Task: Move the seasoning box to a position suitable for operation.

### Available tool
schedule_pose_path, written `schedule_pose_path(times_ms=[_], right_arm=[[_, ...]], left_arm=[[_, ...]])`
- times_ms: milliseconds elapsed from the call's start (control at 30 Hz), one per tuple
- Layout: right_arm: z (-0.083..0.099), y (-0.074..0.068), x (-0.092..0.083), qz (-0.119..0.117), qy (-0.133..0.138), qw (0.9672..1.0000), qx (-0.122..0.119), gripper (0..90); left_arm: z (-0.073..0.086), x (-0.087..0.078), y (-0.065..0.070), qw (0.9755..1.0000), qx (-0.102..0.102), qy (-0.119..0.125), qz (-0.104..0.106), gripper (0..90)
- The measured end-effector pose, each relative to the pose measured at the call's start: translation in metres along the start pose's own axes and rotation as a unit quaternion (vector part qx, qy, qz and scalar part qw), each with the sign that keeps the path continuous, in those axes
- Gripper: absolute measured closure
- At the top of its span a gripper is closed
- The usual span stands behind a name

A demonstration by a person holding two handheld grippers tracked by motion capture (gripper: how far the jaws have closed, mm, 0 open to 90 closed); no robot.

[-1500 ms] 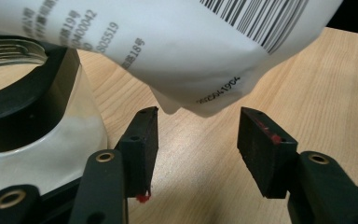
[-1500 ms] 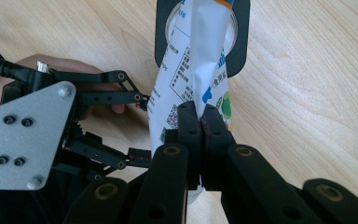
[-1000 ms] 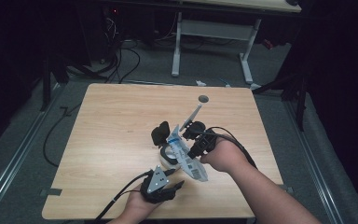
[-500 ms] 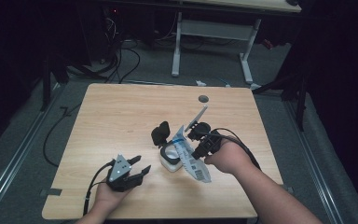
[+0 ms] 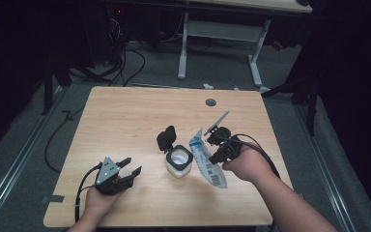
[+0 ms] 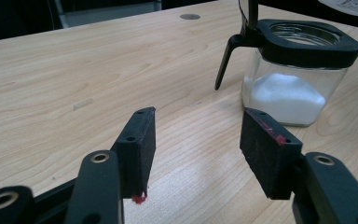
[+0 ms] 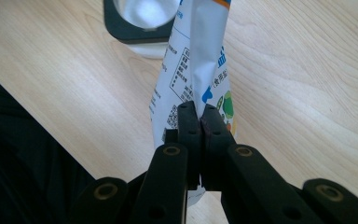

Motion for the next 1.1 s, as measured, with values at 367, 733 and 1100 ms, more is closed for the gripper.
schedule_pose_path(times_ms=[367, 733, 1100], right_arm=[[0.025, 0.03, 0.003, 0.016, 0.001, 0.9995, 0.027, 89.1], [0.039, 0.063, 0.002, 0.04, 0.018, 0.9974, 0.057, 89.1], [0.045, 0.077, 0.006, 0.05, 0.014, 0.9964, 0.068, 89.1]], left_arm=[[0.0, 0.001, 0.003, 1.0, 0.002, -0.002, 0.007, 45.9], [0.0, 0.0, 0.001, 1.0, -0.001, -0.003, 0.005, 45.9], [0.0, 0.001, 0.001, 1.0, -0.001, -0.007, 0.005, 45.9]])
Point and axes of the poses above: each handheld gripper's, and its own axes: x roughly forward along the jaws, z roughly out of its underside, y roughly to its right, the point moved 1 cm from there along x, roughly forward along the jaws, and after that the axes turned 4 degrees about y, right-handed, at the moved point
